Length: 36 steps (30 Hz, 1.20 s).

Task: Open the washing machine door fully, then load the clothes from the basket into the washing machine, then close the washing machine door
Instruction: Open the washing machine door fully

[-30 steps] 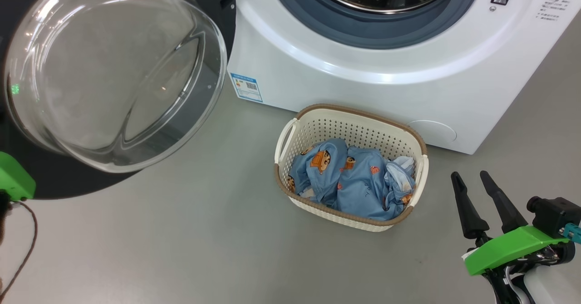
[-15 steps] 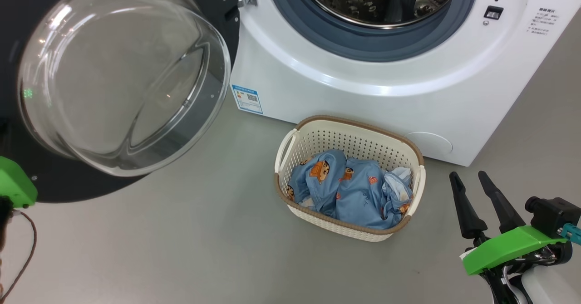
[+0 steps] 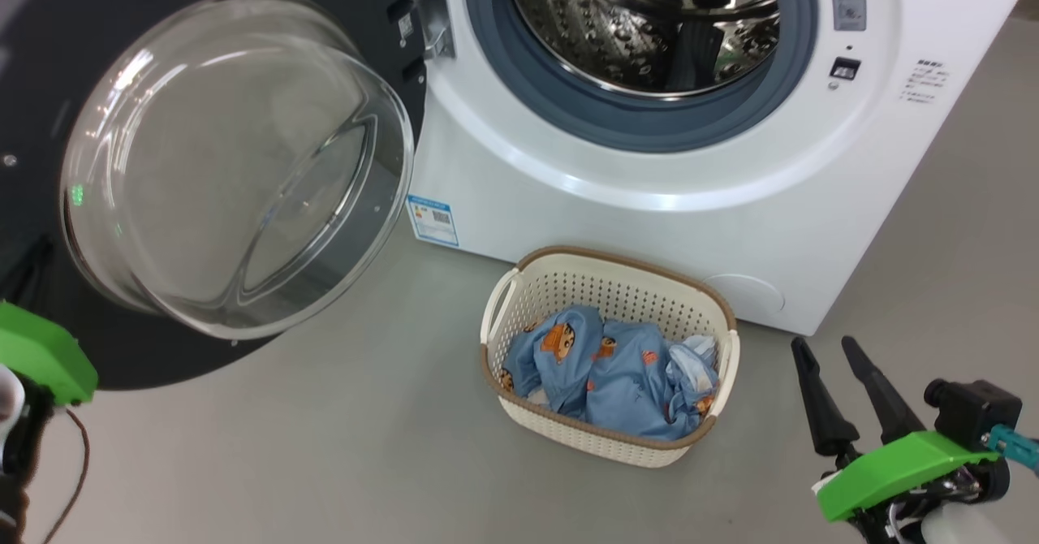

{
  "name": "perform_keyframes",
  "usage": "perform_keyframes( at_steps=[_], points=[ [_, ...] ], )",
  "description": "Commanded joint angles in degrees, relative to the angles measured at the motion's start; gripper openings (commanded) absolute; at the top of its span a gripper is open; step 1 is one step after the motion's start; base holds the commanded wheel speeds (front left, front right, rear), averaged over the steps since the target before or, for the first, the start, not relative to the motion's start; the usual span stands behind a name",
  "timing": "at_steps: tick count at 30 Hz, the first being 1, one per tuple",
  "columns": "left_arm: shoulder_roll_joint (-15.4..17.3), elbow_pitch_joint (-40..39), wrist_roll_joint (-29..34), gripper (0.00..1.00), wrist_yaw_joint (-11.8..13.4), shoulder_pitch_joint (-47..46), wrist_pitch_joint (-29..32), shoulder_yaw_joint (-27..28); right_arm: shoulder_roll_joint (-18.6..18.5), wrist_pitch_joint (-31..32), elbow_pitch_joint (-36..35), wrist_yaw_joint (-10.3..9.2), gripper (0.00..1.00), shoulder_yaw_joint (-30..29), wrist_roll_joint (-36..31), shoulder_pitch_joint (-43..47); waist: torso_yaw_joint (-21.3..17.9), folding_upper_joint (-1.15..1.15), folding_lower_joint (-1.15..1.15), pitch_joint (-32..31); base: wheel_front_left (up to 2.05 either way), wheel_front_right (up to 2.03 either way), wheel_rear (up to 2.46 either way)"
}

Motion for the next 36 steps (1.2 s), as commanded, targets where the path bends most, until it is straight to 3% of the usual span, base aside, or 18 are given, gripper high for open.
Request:
perform_keyframes(
  at_steps=[1,8,9,10,11,25,36],
  points=[
    [3.6,-2.0,-0.9,0.00,-0.2,0.3,-1.0,1.6,-0.3,-0.7,-1.1,0.33,1.00,1.0,0.8,0.6,-1.1,0.00,0.00,-1.8,0.00,0.00,0.00],
    [3.7,-8.8,-3.2,0.00,-0.1,6.8,-2.9,2.3,0.1,-0.7,-0.9,0.33,1.00,2.7,1.2,1.4,-3.5,0.00,0.00,-4.4,0.00,0.00,0.00],
    [3.7,-10.2,-3.5,0.15,0.1,7.9,-3.2,2.5,0.1,-0.7,-1.0,0.33,1.00,2.9,1.2,1.4,-3.9,0.00,0.00,-4.7,0.00,0.00,0.00],
    [3.5,-11.6,-3.9,0.87,0.3,9.1,-3.4,2.7,0.1,-0.7,-1.0,0.33,1.00,3.1,1.2,1.5,-4.3,0.00,0.00,-4.9,0.00,0.00,0.00],
    [3.3,-13.2,-4.3,1.00,0.6,10.3,-3.5,3.0,0.0,-0.7,-1.0,0.33,1.00,3.2,1.2,1.6,-4.7,0.00,0.00,-5.2,0.00,0.00,0.00],
    [-0.8,-37.9,-7.8,1.00,8.5,29.2,-4.6,5.0,-1.9,-0.7,-3.0,0.33,1.00,5.6,-0.3,1.3,-13.0,0.00,0.00,-8.1,0.00,0.00,0.00],
    [-4.2,-45.8,-6.7,1.00,12.5,37.6,-7.2,4.8,-3.7,-0.7,-5.0,0.33,1.00,5.9,-1.4,1.1,-19.4,0.00,0.00,-9.1,0.00,0.00,0.00]
  ],
)
